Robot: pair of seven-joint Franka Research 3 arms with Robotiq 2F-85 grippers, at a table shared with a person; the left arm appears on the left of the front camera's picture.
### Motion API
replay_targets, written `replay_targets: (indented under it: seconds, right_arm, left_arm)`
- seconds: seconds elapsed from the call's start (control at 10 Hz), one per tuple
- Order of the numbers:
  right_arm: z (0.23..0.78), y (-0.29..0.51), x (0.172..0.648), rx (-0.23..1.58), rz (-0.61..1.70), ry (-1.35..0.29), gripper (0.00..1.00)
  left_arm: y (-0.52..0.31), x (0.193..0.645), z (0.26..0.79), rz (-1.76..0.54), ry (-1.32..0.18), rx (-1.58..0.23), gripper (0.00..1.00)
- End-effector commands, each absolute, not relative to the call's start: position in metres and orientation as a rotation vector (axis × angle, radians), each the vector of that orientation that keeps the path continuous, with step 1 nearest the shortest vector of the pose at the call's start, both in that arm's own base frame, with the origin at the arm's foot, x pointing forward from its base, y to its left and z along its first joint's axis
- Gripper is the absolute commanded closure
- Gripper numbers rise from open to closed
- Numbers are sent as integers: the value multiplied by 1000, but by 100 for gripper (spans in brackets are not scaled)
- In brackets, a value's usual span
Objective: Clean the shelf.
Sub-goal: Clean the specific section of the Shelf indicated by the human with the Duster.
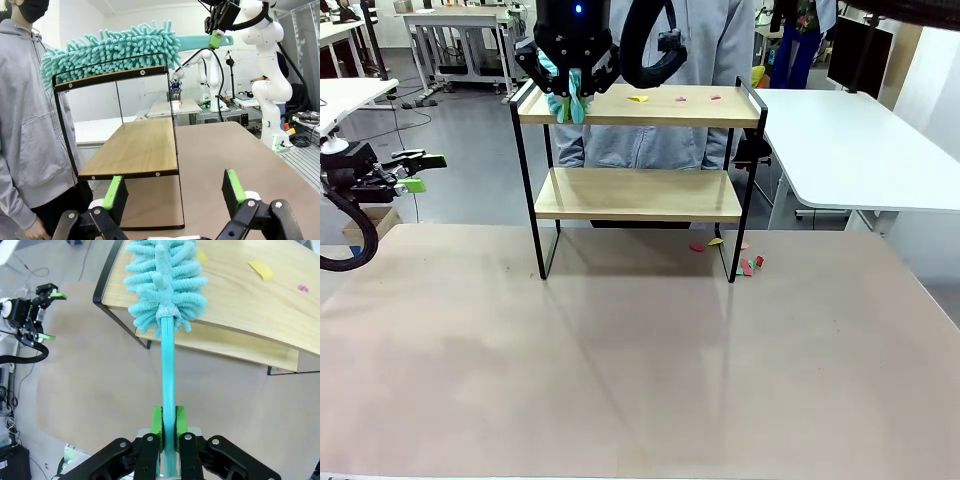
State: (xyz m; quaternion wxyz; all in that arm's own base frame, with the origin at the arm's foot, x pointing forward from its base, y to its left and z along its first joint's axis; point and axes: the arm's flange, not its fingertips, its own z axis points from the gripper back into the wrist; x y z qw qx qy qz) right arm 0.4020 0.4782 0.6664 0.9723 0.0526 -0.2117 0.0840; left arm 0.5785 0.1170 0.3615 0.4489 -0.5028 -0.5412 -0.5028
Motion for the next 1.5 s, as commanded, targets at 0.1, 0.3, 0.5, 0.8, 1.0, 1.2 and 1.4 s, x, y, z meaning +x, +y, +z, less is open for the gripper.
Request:
replay_targets:
  seconds: [0.1, 0.3, 0.5, 0.8, 1.0, 1.2, 1.4]
  right_arm:
    - [669, 446, 394, 114, 88, -430, 87]
    - [669, 419, 388, 118, 47, -414, 87]
    - [665, 394, 385, 94, 7, -405, 87]
    - [664, 349, 379, 59, -70, -410, 87]
    - [663, 318, 374, 17, -130, -407, 87]
    - [661, 289, 368, -30, -190, -389, 87]
    - [668, 265, 356, -75, -229, -411, 87]
  left_arm:
    - [116, 577, 365, -1253, -1351, -1239, 0]
    - [116, 577, 365, -1253, -1351, -1239, 0]
    - [116, 577, 365, -1253, -1351, -1239, 0]
    - [116, 577, 365, -1253, -1351, -1239, 0]
    - [116, 577, 365, -1253, -1351, -1239, 0]
    - [116, 577, 365, -1253, -1351, -1239, 0]
    - [116, 577, 365, -1253, -1351, -1239, 0]
